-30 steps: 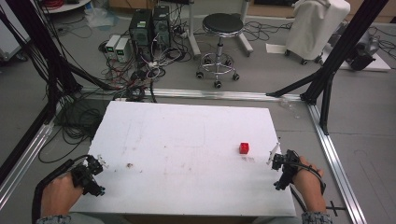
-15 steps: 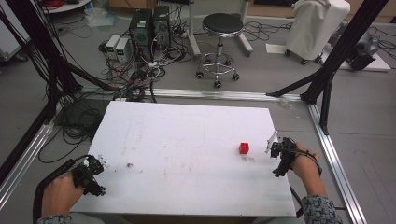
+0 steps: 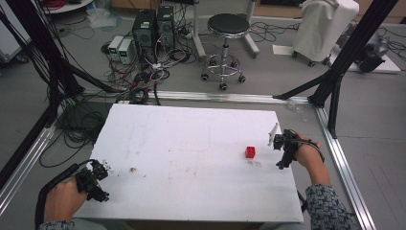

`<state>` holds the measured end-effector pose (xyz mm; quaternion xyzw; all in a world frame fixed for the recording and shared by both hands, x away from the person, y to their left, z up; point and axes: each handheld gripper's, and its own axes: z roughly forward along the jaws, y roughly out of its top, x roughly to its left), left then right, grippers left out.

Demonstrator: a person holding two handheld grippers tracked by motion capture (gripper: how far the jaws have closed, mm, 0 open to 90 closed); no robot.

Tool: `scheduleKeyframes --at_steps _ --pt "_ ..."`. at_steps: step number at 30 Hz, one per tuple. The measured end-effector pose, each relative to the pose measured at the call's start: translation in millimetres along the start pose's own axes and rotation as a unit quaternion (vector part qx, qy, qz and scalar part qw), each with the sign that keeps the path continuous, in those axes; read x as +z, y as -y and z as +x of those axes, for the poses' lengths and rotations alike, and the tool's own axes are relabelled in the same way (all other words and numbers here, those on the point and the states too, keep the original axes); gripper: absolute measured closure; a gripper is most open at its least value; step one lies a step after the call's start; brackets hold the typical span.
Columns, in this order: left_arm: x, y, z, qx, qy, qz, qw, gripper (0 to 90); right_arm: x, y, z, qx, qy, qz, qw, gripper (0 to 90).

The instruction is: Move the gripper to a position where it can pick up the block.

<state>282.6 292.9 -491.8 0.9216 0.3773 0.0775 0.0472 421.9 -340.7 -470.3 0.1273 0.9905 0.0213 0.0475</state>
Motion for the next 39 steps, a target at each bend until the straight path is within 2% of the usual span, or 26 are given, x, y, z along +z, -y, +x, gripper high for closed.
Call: scheduleKeyframes --at_steps 5,9,10,15,20,25,30,39 --pt "0.6 0.2 0.6 0.000 0.002 0.000 1.0000 21.4 -3.1 -17.3 -8.3 -0.026 0.002 -0.009 0.9996 1.0" --pt "-1.0 0.5 0.6 -0.001 0.002 -0.002 1.0000 21.4 -3.9 -28.5 -11.2 -0.035 0.008 -0.010 0.9993 1.1" --pt "-1.4 0.6 0.6 -0.001 0.001 -0.003 1.0000 21.4 -2.6 -37.4 -13.4 -0.045 0.001 -0.011 0.9989 1.1" --pt "-2.4 1.0 1.2 -0.002 0.001 -0.003 1.0000 21.4 4.1 -52.8 -17.7 -0.058 -0.013 -0.002 0.9982 1.1" --pt "-1.7 2.1 1.9 -0.006 0.004 -0.005 1.0000 21.4 10.1 -61.7 -22.1 -0.063 -0.016 0.000 0.9979 1.1" --pt "-1.2 2.7 3.0 -0.005 0.004 -0.001 1.0000 21.4 19.6 -72.7 -26.9 -0.073 -0.030 0.005 0.9968 1.1" --pt "-1.7 3.1 3.0 -0.003 0.004 -0.001 1.0000 21.4 26.4 -75.9 -30.4 -0.070 -0.041 0.012 0.9967 1.1" --pt "-0.5 2.3 2.3 -0.003 0.005 0.001 1.0000 21.4 39.2 -89.0 -28.7 -0.086 -0.045 0.022 0.9950 1.1"
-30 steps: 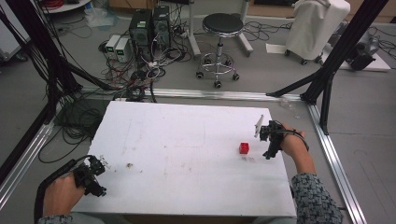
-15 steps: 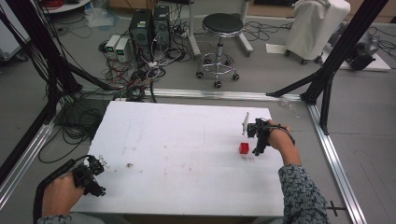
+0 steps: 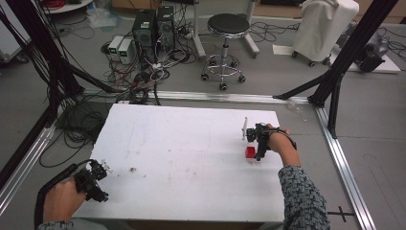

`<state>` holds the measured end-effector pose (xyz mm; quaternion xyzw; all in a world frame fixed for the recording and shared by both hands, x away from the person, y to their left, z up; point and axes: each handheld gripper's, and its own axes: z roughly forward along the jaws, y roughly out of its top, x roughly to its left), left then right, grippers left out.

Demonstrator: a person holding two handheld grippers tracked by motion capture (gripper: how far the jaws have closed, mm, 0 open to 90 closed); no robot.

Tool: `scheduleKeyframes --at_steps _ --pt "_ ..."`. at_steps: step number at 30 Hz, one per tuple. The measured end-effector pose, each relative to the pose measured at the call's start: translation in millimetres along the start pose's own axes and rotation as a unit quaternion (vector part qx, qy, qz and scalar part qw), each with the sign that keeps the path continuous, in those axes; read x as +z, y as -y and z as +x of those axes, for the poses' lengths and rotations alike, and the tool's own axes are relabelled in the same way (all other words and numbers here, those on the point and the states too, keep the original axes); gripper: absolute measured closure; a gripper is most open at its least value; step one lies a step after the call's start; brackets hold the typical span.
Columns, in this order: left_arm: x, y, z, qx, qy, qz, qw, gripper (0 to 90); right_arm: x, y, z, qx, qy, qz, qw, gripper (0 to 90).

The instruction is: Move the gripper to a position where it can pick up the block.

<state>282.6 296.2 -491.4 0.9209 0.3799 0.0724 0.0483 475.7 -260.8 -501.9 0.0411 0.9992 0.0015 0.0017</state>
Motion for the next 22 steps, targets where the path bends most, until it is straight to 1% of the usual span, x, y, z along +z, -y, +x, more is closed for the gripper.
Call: scheduleKeyframes --at_steps 1,2,3,6,8,9,10,12,13,14,15,18,22 --pt "0.1 0.1 -0.2 -0.001 0.000 0.000 1.0000 21.4 1.8 -2.3 0.3 0.002 -0.004 0.000 1.0000 1.1" --pt "0.2 0.2 -0.2 -0.002 0.000 -0.001 1.0000 21.4 3.6 -4.1 -0.3 -0.005 -0.004 0.001 1.0000 1.1" --pt "0.2 0.2 -0.2 -0.002 0.000 -0.001 1.0000 21.4 3.6 -4.1 -0.3 -0.005 -0.004 0.001 1.0000 1.1" --pt "0.3 0.2 -0.1 0.000 -0.001 -0.001 1.0000 21.4 11.5 -10.8 1.2 -0.010 -0.010 0.009 0.9999 1.1" --pt "0.3 0.3 -0.1 0.000 -0.001 -0.002 1.0000 21.4 14.7 -12.3 2.3 -0.008 -0.012 0.009 0.9998 1.1" --pt "0.1 0.4 0.1 0.001 -0.001 -0.001 1.0000 21.4 14.7 -12.3 2.3 -0.008 -0.012 0.009 0.9998 1.1" --pt "0.1 0.4 0.1 0.001 -0.002 -0.001 1.0000 21.4 18.7 -11.2 2.4 -0.004 -0.018 0.000 0.9998 1.0" --pt "0.1 0.4 0.1 0.001 -0.002 -0.001 1.0000 21.4 22.1 -9.1 2.5 -0.005 -0.020 0.003 0.9998 1.1" --pt "0.2 0.4 0.0 0.000 -0.002 -0.002 1.0000 21.4 23.5 -8.1 3.1 -0.004 -0.017 0.004 0.9998 1.1" --pt "0.1 0.3 0.1 0.001 -0.002 -0.001 1.0000 21.5 24.5 -7.3 3.3 -0.002 -0.021 0.003 0.9998 1.1" --pt "0.1 0.1 0.1 0.002 -0.002 -0.001 1.0000 21.4 25.1 -6.5 3.9 0.001 -0.018 -0.002 0.9998 1.1" --pt "0.4 -0.4 -0.4 0.002 -0.001 0.000 1.0000 21.4 25.7 -6.4 3.5 -0.004 -0.018 -0.003 0.9998 1.1" --pt "1.4 -0.9 -0.8 0.001 -0.001 -0.001 1.0000 21.4 24.6 -6.5 3.9 0.001 -0.018 -0.006 0.9998 1.1"
